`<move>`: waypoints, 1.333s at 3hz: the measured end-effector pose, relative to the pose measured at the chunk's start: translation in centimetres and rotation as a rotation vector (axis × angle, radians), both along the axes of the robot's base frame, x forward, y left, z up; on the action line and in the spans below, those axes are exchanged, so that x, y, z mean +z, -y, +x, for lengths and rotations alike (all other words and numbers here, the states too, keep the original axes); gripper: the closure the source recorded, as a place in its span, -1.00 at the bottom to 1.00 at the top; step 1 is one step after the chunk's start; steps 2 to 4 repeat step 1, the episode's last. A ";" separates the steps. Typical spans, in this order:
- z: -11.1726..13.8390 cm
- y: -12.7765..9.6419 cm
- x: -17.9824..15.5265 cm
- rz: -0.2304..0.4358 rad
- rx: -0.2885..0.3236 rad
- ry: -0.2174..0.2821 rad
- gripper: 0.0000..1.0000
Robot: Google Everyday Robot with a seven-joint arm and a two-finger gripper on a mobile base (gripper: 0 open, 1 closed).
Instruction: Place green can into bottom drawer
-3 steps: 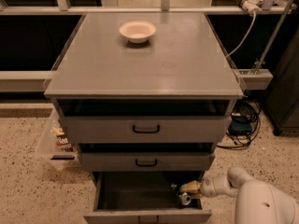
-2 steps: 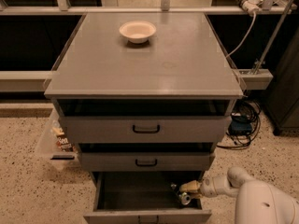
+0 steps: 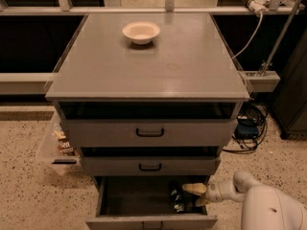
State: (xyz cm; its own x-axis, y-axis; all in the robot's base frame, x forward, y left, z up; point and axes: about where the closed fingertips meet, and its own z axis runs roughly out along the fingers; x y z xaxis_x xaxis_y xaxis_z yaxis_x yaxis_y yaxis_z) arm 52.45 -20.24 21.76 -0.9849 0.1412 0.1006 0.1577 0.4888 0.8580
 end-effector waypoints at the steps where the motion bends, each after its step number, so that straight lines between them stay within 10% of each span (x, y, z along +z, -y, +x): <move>1: 0.0 0.0 0.0 0.000 0.000 0.000 -1.00; 4: 0.0 0.0 0.0 0.000 0.000 0.000 -1.00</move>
Offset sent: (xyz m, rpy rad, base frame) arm 0.0000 0.0000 0.0000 0.0000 0.0000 0.0000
